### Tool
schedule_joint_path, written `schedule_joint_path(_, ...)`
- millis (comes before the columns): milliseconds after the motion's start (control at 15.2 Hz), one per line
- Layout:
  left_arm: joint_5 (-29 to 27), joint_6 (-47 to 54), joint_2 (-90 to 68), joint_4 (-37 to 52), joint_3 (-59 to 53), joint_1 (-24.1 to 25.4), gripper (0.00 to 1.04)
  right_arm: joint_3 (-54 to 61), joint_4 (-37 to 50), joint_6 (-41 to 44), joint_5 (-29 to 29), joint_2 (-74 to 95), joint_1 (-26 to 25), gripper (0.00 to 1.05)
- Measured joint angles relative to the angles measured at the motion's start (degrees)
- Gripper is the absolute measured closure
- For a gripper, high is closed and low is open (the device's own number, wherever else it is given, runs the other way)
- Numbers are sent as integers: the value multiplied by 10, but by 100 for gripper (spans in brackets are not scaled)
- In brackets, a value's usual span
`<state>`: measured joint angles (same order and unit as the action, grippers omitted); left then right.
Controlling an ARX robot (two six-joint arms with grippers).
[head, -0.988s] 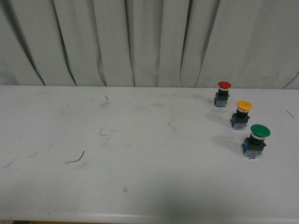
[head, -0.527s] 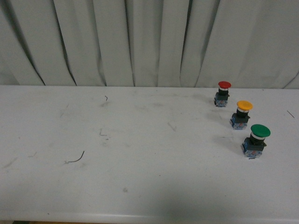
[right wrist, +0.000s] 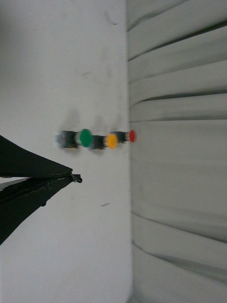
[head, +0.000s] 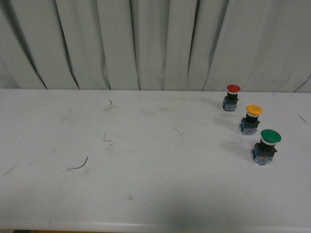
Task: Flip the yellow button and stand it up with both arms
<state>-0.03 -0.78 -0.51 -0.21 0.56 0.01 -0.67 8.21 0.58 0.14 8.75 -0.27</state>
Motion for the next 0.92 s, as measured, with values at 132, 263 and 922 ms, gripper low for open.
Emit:
schedule_joint_path(132,0,0,0,0,0,0,7,0,-72,-1,-2,-86,0,103)
schedule_joint_path(263,0,0,0,0,0,0,7,0,-85,-1,-1,-85,0,103)
schedule_joint_path(922,0,0,0,0,0,0,7,0,-84,-2,-1,-85,0,7)
